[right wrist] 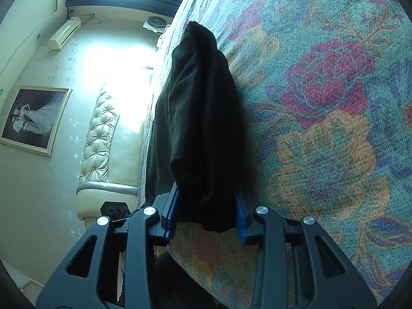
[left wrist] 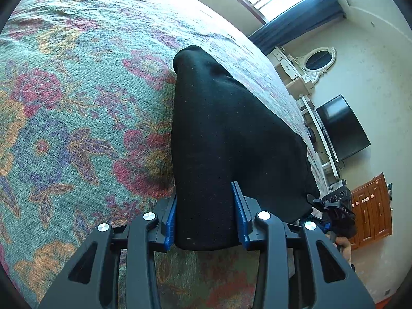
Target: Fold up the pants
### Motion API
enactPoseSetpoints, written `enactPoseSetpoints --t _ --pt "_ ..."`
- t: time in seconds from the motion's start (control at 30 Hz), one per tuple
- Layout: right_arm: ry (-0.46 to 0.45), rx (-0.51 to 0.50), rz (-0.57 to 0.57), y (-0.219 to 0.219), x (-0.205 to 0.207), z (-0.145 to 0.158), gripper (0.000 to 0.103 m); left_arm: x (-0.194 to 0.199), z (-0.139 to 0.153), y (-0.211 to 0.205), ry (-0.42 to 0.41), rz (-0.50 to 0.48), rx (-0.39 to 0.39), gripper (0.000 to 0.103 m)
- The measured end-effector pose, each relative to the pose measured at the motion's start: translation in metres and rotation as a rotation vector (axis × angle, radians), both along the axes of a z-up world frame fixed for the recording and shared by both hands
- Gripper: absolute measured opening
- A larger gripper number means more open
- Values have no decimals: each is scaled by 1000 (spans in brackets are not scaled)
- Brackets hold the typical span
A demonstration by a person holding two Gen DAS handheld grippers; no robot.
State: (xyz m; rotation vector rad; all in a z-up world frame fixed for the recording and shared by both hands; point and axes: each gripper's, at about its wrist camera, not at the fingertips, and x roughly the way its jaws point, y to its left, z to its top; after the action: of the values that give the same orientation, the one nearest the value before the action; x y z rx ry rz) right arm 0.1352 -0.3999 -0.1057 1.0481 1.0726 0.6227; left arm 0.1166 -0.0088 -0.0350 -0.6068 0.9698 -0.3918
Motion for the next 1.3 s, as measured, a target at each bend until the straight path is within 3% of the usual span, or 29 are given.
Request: enactPoseSetpoints --t 1.3 --pt "-8 13 11 -4 -23 -1 35 1 3 9 11 -19 -6 37"
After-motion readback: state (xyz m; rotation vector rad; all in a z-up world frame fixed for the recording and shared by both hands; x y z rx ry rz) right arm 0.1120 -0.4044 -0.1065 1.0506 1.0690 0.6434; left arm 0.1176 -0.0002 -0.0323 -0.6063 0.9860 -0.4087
